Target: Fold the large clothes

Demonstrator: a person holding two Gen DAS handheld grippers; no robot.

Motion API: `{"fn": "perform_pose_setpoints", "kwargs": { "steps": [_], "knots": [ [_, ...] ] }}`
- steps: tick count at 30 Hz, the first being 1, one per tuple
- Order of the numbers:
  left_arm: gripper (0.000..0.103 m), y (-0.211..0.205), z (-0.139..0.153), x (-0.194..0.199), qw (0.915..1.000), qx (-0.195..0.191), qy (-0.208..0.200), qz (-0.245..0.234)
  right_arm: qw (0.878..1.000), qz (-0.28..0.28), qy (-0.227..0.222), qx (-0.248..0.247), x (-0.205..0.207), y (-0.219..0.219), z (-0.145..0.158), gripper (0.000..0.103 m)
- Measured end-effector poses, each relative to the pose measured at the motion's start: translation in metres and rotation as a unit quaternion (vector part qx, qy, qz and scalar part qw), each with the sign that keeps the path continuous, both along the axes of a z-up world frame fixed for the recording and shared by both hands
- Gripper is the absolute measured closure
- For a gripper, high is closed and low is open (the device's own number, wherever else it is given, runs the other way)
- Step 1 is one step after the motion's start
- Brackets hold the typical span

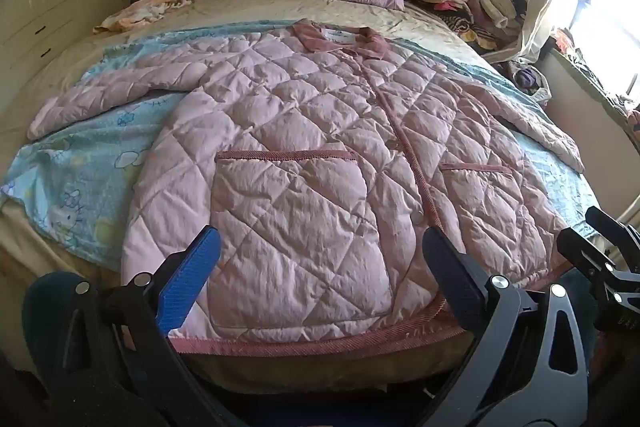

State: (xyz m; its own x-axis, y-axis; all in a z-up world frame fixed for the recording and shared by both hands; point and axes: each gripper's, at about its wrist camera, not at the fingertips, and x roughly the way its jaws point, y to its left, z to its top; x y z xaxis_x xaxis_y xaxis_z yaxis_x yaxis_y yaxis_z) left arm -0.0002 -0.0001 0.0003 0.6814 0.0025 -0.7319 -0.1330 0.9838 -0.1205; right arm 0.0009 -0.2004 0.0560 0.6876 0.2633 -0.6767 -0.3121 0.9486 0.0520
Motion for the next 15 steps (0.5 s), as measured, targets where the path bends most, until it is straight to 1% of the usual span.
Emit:
{"fn": "perform_pose_setpoints", "kwargs": {
  "steps": [15],
  "knots": [
    [0.008, -0.0014, -0.0006, 0.0023, 1.0, -0.001, 0.0, 0.0, 1.0, 0.001, -0.001, 0.003, -0.0017, 0.0001, 0.0021, 0.004]
  ]
}}
